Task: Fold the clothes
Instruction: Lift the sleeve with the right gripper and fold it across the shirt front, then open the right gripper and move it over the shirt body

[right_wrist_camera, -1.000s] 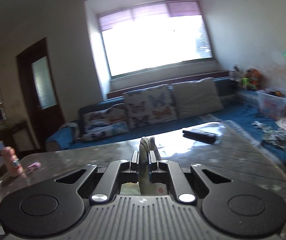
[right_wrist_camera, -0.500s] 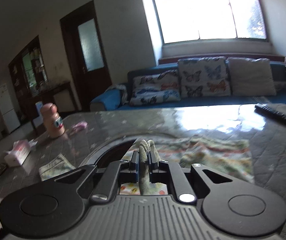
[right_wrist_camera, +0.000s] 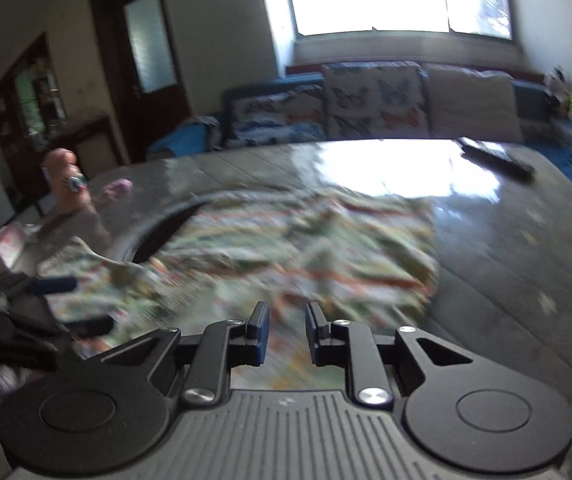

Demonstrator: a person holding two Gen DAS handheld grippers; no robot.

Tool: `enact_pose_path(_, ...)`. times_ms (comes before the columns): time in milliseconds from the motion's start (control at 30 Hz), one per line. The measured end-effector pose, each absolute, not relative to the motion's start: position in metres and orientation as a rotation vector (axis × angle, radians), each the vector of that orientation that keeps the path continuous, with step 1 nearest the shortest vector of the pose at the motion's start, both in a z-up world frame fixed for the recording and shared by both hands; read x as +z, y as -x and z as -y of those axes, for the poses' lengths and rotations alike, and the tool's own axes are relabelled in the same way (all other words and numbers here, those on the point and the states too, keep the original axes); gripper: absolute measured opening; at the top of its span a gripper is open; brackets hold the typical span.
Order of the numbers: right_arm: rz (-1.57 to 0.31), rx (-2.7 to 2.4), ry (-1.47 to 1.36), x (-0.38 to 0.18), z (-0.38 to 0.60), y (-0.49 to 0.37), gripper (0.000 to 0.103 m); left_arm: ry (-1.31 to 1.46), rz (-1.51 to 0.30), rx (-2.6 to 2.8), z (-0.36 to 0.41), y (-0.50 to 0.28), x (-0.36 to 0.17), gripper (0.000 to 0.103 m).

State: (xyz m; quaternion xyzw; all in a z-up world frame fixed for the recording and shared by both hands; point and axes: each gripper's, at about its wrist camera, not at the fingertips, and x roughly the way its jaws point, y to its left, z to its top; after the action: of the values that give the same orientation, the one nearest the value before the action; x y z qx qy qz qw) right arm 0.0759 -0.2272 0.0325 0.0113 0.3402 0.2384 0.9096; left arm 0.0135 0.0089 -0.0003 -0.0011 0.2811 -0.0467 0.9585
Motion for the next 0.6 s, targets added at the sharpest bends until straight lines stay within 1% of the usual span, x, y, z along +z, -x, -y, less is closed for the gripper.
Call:
enact_pose_path(200, -0.782, 0.409, -0.068, 0.0, 0.266, -0.078, 0.019, -0.035, -0.575, -0.108, 0.008, -0.033, 0.004, 0.103)
enact_pose_path(433, -0.72, 0.431, -0.042, 0.017, 0.26, -0.099, 0.019, -0.078, -0.585, -0.112, 0.027, -0.055, 0.004, 0.103)
enact_pose_path(600, -0.719, 0.437, -0.029, 0.008, 0.246, -0.128, 0.019, -0.106, -0.604, -0.113, 0.039, -0.068, -0.001, 0.103)
